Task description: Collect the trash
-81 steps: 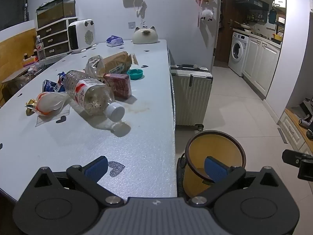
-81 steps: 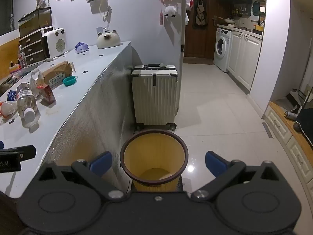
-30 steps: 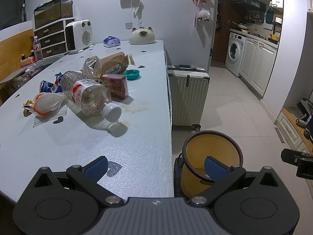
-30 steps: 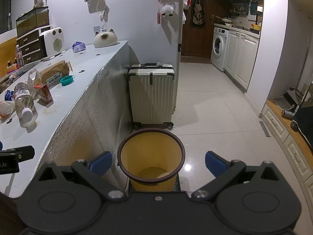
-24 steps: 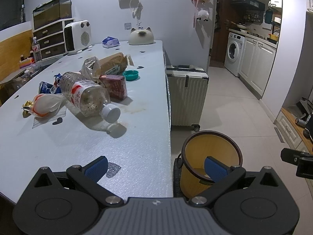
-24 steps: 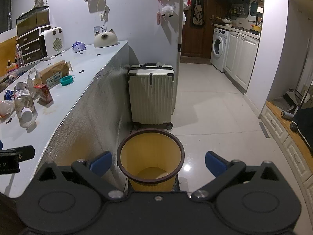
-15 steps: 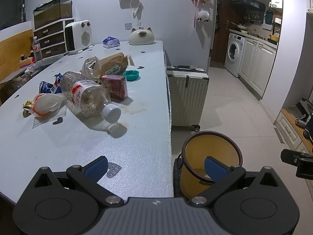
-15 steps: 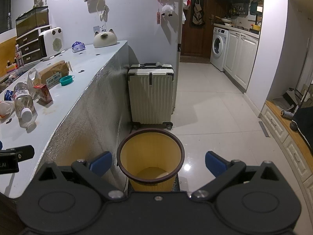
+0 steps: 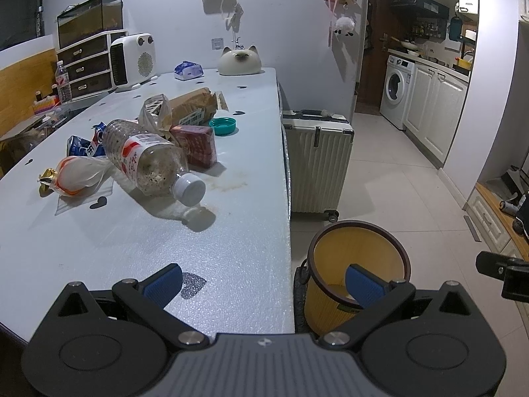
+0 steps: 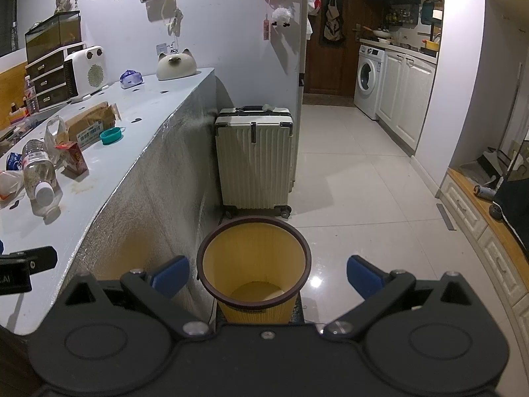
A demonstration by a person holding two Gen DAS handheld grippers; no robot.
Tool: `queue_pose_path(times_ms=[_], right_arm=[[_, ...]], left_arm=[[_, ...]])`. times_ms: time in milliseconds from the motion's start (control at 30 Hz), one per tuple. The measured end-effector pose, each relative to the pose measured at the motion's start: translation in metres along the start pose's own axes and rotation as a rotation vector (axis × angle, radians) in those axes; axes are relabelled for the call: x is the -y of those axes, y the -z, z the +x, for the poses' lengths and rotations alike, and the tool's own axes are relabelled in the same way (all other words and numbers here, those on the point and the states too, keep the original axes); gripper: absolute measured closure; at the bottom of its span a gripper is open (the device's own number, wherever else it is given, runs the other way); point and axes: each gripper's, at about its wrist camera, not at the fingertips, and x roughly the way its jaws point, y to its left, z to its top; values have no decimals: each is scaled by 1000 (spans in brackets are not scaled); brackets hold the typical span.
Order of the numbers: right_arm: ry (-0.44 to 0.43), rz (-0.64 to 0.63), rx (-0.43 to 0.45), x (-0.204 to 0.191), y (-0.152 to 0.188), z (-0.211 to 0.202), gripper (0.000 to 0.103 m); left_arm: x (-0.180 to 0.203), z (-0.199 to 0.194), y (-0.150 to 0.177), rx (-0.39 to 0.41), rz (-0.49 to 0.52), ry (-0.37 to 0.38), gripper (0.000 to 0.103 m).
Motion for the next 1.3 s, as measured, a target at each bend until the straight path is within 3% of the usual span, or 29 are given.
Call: queue_pose_path(times_ms=[700, 1000, 1300], right_arm=[[-3, 0, -3, -1, 3, 0, 0], [-71, 6, 13, -11, -4, 13, 0], [-225, -100, 97, -63, -26, 30, 0]], left_arm=[[-6, -2, 4, 28, -13, 8, 0], [-61, 2, 0, 86, -135, -94, 0], [-129, 2, -1, 145, -218, -202, 0]])
